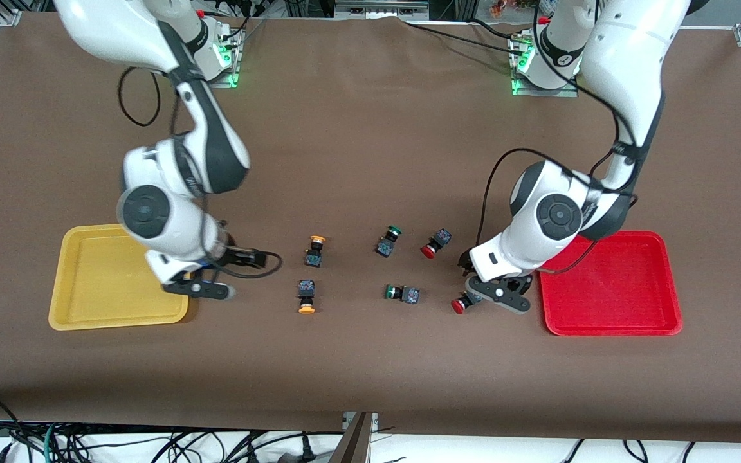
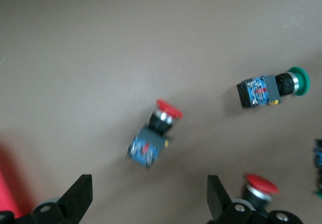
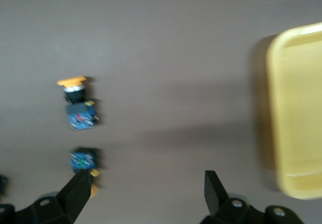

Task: Place red and yellow buttons in trays
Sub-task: 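Lower the right gripper onto a yellow button while the left gripper descends, then grasp the yellow button with the right gripper while the left gripper grasps red, then place the yellow button in the yellow tray while the left gripper places red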

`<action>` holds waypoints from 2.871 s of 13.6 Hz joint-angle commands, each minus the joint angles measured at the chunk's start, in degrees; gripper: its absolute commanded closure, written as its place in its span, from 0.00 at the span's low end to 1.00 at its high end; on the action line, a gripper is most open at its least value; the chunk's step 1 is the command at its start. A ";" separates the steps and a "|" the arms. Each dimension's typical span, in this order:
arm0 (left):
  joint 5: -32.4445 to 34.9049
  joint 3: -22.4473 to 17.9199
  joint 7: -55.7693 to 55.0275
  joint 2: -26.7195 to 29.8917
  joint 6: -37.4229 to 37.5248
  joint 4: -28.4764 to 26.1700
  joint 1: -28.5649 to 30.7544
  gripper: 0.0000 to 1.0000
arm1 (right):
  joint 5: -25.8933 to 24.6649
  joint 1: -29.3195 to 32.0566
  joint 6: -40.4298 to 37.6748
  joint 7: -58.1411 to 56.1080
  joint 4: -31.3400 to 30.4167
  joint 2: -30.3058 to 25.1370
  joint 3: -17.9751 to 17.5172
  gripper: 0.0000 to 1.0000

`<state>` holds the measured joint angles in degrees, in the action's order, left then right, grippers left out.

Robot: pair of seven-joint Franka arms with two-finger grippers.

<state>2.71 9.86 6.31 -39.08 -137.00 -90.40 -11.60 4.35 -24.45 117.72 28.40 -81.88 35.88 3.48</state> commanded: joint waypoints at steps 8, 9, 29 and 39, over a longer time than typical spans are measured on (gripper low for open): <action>0.02 -0.11 11.44 -10.66 -14.87 1.72 -0.71 0.13 | -0.04 -9.82 16.48 16.78 0.84 11.49 0.57 0.00; -0.07 -0.11 11.53 -10.57 -14.87 1.55 -0.71 0.46 | -0.13 -10.35 16.93 16.78 0.76 12.19 0.57 0.00; 0.19 -0.81 29.00 8.50 26.26 -0.83 17.99 0.80 | -0.66 5.52 1.83 -18.07 0.23 4.47 2.15 1.00; 7.58 -0.02 50.25 0.87 8.47 -5.48 31.01 0.80 | -0.83 26.55 -0.30 -41.76 -0.74 5.26 4.17 1.00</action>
<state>9.79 8.49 49.76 -35.40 -121.41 -94.19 17.80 3.84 1.49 117.71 -12.99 -81.93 41.41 8.27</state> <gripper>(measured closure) 0.559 0.586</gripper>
